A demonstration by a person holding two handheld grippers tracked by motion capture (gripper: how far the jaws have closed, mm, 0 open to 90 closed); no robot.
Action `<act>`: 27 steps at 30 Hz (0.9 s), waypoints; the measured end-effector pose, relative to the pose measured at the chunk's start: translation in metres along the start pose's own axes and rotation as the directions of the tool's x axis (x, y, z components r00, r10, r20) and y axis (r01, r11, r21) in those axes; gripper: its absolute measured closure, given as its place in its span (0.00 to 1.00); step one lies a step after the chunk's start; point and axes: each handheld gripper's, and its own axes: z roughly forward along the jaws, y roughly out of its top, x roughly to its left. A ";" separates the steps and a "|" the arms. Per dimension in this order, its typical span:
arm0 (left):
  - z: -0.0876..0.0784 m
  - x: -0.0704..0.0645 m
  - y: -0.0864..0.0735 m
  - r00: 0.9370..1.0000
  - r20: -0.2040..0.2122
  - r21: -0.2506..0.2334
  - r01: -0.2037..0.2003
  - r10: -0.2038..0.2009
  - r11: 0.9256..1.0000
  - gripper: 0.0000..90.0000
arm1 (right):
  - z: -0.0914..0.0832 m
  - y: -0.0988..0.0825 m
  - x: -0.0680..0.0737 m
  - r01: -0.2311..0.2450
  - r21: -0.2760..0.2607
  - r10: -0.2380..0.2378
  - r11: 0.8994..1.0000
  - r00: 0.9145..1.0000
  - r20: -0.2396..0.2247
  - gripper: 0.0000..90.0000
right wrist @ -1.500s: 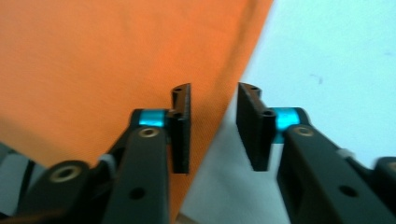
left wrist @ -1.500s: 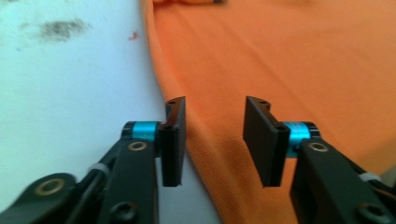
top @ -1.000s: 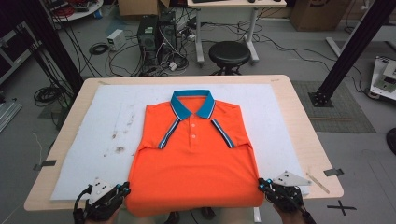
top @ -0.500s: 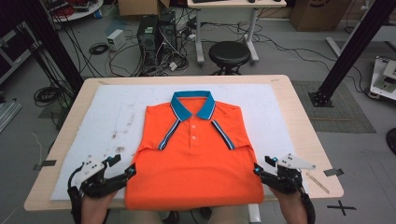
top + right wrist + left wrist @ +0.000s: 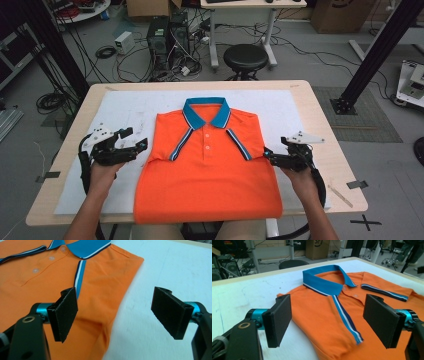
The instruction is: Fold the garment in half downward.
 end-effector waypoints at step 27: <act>0.121 0.063 -0.015 0.988 -0.127 0.317 0.127 -0.090 0.940 0.44 | 0.131 0.047 -0.046 -0.075 0.191 0.063 0.979 0.996 0.067 0.44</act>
